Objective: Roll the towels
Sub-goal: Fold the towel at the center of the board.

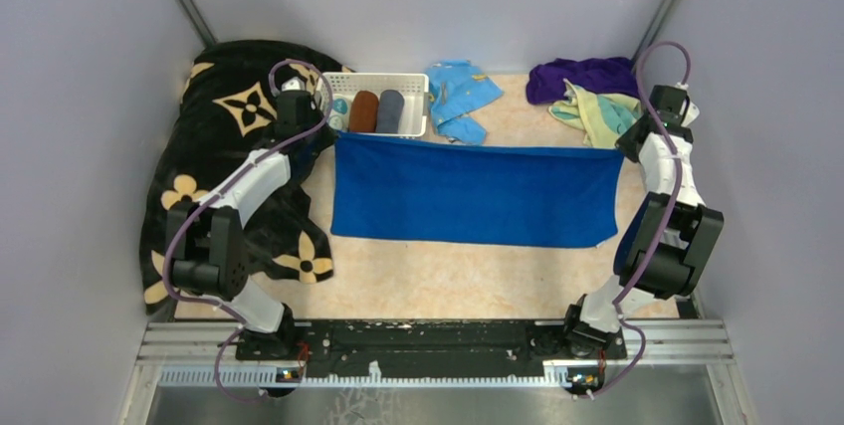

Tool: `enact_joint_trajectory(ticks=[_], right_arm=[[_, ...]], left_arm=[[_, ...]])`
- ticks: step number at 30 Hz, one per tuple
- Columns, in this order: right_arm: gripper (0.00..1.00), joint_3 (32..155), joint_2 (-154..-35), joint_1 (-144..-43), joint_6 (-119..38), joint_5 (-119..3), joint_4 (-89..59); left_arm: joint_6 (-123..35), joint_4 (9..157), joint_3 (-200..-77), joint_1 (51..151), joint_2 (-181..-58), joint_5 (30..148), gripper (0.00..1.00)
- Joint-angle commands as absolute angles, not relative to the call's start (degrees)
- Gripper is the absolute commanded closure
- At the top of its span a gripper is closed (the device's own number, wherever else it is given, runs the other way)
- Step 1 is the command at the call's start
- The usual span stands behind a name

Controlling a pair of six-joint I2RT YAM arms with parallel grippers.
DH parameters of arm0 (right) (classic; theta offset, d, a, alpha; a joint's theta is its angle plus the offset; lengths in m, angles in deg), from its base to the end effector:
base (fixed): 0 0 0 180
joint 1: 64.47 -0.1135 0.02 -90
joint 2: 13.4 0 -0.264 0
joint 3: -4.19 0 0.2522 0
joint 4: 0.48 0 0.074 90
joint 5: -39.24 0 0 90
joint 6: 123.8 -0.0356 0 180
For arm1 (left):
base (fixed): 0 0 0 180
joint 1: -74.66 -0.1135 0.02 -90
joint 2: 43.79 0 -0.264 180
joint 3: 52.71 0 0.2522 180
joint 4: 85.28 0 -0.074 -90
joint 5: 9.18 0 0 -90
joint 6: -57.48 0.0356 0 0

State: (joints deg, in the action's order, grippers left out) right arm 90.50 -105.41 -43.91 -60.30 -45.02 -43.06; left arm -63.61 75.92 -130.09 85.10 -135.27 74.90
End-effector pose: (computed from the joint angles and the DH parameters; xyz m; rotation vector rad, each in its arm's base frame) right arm 0.3293 -0.1273 0.2706 1.0038 2.1900 -0.0730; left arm 0.3579 -0.0622 0.2565 -0.4463 2.1112 -0.3118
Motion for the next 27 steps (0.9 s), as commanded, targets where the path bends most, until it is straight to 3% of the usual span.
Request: enact_joint_trajectory(ticks=[1,27], right_arm=[[1.00,92.9,-104.6,-42.9,-59.4,-44.1,-42.6],[1.00,76.3,-91.9,-40.8,-63.3,-35.6,-57.5]], left_arm=[[-64.0,76.7,-130.4,84.1,-134.8,74.6,1.00],[-63.4,63.3,-117.1,82.9,-120.4,74.0,1.00]])
